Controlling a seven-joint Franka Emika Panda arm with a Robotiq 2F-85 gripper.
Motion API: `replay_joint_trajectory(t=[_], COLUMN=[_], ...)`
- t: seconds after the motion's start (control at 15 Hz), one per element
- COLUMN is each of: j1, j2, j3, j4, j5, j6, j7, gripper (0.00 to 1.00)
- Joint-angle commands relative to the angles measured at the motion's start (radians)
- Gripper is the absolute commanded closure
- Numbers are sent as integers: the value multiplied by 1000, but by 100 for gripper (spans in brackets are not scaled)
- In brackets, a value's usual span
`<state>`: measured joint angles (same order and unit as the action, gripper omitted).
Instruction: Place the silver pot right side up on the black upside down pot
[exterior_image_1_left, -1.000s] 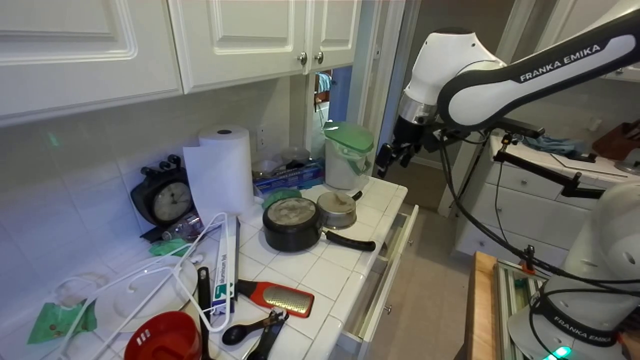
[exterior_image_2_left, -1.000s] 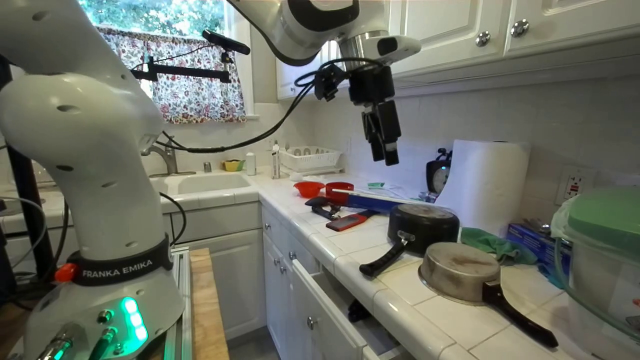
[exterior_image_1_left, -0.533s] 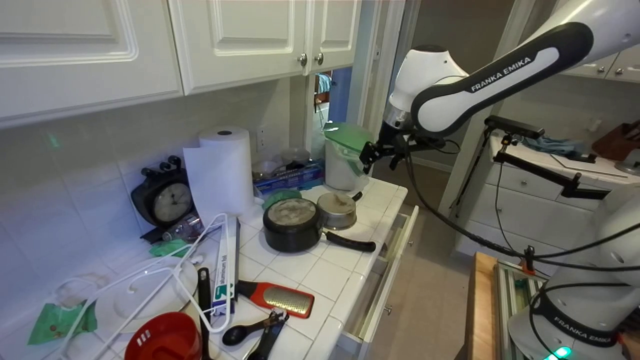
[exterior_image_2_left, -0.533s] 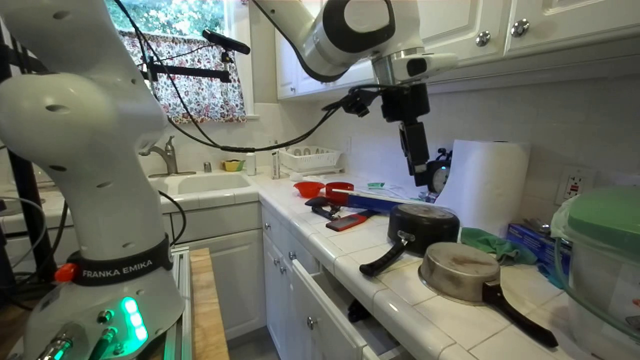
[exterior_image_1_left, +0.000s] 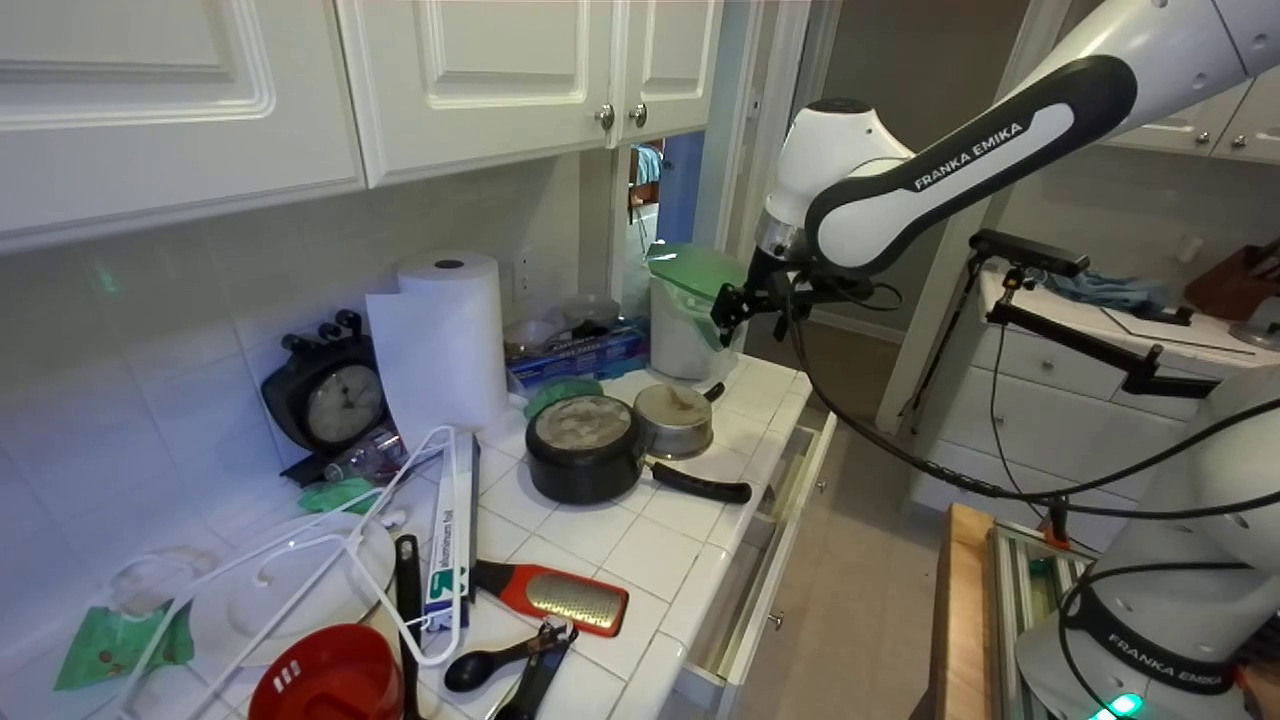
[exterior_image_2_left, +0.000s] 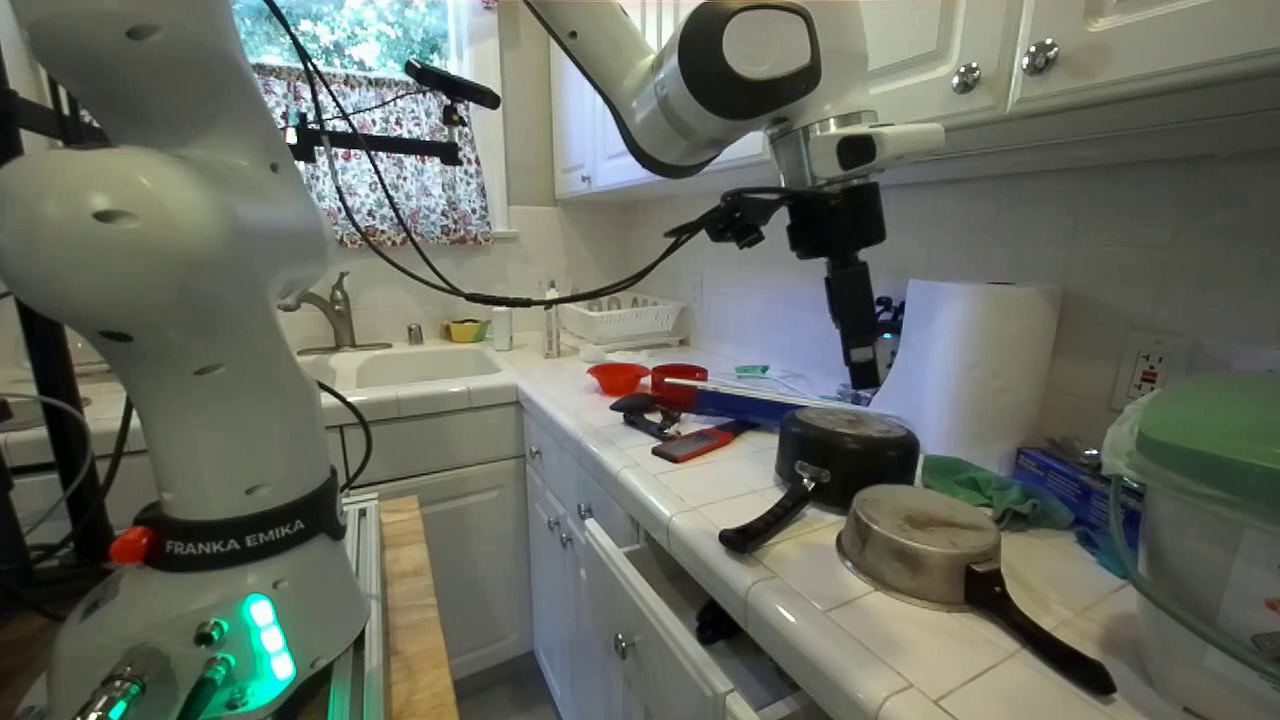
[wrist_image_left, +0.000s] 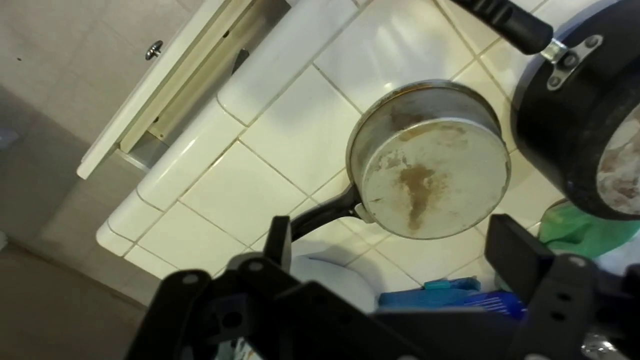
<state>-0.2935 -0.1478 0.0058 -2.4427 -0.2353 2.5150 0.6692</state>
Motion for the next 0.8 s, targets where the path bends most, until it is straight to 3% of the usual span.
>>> replay_joint_trajectory(t=[0.0, 0.27, 0.73], j1=[-11, 24, 102], j2=[90, 202, 398], j3=[-38, -100, -191], j4=[54, 115, 270], j5=[-90, -72, -24], j6=[35, 63, 110], j7=[218, 308, 296], gripper=[0, 0, 0])
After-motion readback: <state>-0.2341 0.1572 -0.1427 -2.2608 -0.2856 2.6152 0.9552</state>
